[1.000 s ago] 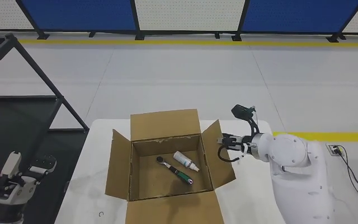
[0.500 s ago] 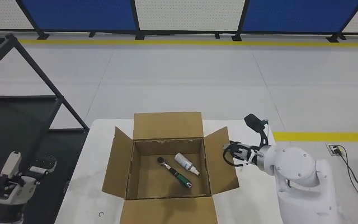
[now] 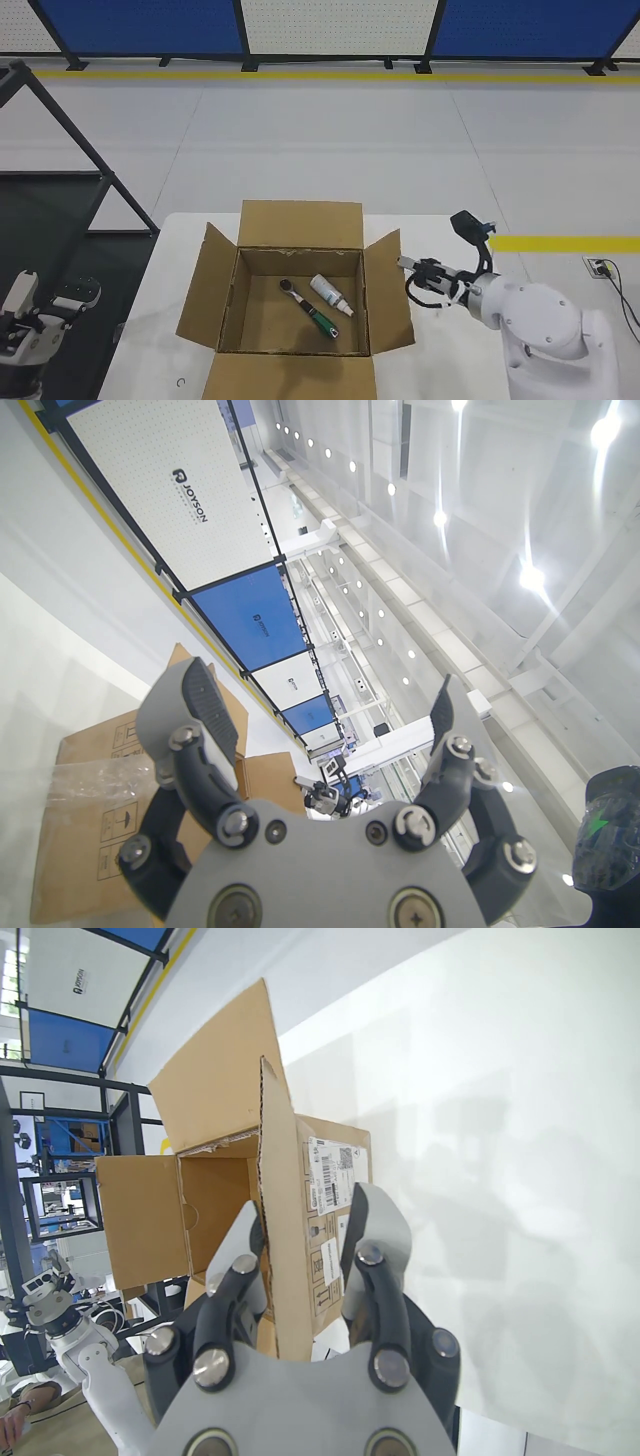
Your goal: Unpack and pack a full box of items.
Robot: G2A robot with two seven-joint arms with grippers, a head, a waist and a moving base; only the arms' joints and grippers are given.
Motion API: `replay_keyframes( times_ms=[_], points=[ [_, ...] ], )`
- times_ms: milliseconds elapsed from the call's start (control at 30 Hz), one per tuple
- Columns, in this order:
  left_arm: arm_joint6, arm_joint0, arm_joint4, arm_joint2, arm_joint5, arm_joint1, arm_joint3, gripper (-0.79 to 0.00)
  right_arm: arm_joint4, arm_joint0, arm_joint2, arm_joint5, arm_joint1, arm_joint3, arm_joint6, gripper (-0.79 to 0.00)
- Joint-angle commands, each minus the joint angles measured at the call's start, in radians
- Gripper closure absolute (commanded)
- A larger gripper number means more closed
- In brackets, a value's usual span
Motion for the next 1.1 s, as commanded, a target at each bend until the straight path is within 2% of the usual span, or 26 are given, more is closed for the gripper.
replay_keyframes(
  times_ms=[0,300,467,800,1067],
  points=[
    [0.000,0.000,0.000,0.000,0.000,0.000,0.000,-0.785,0.062,-0.012,0.013,-0.056,0.002,-0.025,-0.020,-0.785],
    [0.001,0.001,0.005,0.002,0.004,0.000,0.003,-0.785,0.067,-0.021,0.022,-0.065,0.003,-0.025,-0.035,-0.785],
    [0.000,-0.017,0.061,0.043,0.029,0.002,0.017,-0.785,0.143,-0.028,0.000,-0.090,0.006,0.020,-0.044,-0.785],
    [-0.159,-0.031,0.209,0.130,-0.012,0.015,0.039,-0.785,0.269,0.018,-0.055,-0.169,0.019,0.051,0.012,-0.785],
    [-0.211,-0.065,0.267,0.201,-0.016,0.022,0.066,-0.785,0.335,0.057,-0.125,-0.199,0.023,0.096,-0.023,-0.785]
  ],
)
